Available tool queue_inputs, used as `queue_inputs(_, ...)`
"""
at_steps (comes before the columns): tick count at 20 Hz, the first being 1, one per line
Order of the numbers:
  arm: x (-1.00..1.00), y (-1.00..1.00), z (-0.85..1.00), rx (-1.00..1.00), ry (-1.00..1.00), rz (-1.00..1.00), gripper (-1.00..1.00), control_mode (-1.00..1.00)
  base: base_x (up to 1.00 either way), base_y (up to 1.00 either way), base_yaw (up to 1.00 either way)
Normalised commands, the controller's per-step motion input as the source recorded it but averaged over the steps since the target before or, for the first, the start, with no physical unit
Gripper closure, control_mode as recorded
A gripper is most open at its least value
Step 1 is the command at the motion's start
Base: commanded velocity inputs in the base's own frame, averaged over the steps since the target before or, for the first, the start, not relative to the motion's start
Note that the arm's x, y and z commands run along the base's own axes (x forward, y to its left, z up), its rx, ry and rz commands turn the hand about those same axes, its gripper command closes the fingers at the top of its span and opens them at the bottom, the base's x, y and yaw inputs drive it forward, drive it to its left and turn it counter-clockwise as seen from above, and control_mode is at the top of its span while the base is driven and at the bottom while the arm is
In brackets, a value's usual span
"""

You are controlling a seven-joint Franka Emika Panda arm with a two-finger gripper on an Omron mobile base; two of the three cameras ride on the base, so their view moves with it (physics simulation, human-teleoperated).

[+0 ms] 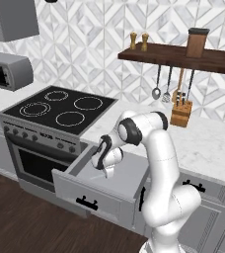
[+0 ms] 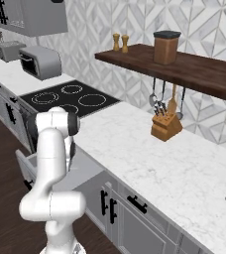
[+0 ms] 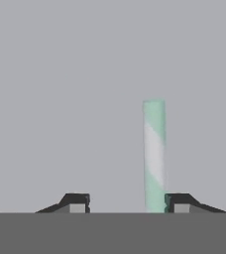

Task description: Take a straw from the drawer in front and place it inside the glass cup on the dining counter.

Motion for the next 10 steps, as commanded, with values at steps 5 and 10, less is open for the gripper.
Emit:
queue_inputs(5,-1.00,-0.28,-1.00,0.15,-0.19,-0.07,1.00,-1.00,0.00,0.00,0.00)
queue_inputs(10,-1.00,-0.19,-1.00,0.13,-0.19,-0.02,1.00,-1.00,0.00,0.00,0.00)
